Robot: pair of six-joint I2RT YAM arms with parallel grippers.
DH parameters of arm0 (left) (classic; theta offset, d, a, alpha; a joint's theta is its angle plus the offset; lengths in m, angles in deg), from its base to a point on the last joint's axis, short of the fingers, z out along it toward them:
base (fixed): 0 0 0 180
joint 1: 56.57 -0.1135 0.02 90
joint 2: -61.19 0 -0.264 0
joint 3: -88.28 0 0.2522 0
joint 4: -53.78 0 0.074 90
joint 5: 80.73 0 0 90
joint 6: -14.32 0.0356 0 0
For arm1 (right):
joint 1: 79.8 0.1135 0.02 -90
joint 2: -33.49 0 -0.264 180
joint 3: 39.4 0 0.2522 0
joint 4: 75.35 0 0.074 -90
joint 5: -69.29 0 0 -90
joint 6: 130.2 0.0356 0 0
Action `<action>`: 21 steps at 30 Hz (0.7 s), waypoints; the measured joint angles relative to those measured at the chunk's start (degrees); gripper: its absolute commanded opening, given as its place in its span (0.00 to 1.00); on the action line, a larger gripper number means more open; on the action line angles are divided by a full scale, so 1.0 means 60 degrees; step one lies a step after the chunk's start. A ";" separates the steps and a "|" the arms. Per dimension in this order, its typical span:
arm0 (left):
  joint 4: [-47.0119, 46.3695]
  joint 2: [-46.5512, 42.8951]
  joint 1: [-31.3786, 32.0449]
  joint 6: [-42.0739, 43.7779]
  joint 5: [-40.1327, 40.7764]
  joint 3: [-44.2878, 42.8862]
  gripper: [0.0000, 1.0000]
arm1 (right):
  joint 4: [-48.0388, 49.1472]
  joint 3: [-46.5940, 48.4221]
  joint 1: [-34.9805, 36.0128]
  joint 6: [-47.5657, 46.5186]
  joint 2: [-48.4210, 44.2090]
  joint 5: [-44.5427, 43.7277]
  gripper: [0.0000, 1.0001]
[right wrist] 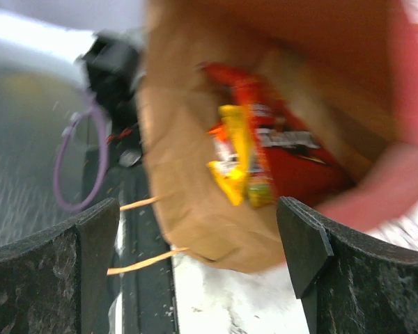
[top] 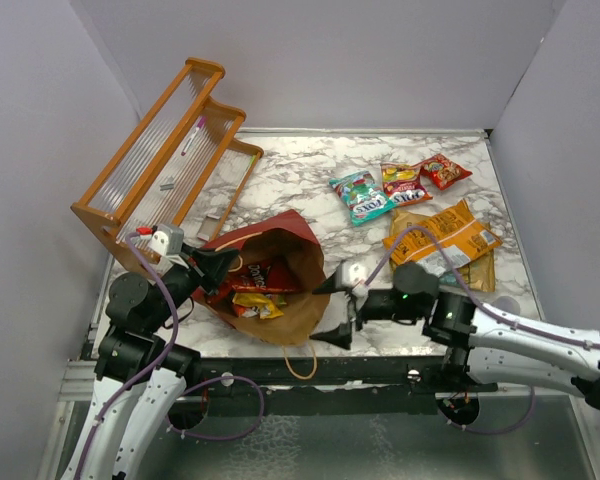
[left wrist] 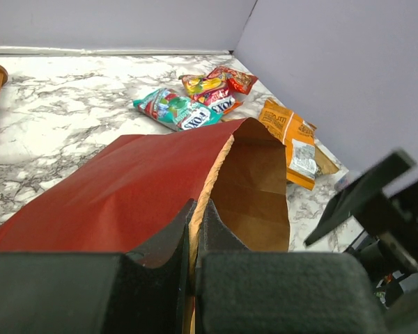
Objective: Take the snacks out of the paper bag
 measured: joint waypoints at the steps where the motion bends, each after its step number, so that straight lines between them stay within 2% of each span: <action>1: -0.0004 0.0018 0.0000 0.0000 0.0000 0.0000 0.00 | 0.0011 0.0080 0.0568 -0.0488 0.0317 -0.0226 0.94; 4: -0.0007 0.0084 -0.0004 0.0000 -0.0004 0.0000 0.00 | -0.0040 0.0659 0.2273 -0.2204 0.1876 -0.1763 0.87; 7: -0.0007 0.0091 -0.0004 -0.0004 0.0000 0.0000 0.00 | 0.0022 0.1399 0.3016 -0.3727 0.3595 -0.3198 0.81; 9: -0.0007 0.0091 -0.0004 -0.0004 0.0000 0.0000 0.00 | 0.0109 0.1796 0.3067 -0.4546 0.4612 -0.4167 0.77; 11: -0.0007 0.0091 -0.0004 0.0000 0.0000 0.0000 0.00 | 0.0372 0.1938 0.3064 -0.5308 0.5278 -0.4849 0.69; 13: -0.0007 0.0091 -0.0004 -0.0004 0.0000 0.0000 0.00 | 0.0794 0.1942 0.3031 -0.5941 0.5716 -0.5348 0.66; 19: -0.0007 0.0091 -0.0004 -0.0004 0.0000 0.0000 0.00 | 0.2339 0.2124 0.2987 -0.7147 0.7162 -0.6247 0.59; 21: -0.0007 0.0091 -0.0004 -0.0004 0.0000 0.0000 0.00 | 0.2685 0.2284 0.2903 -0.7322 0.7730 -0.6382 0.53</action>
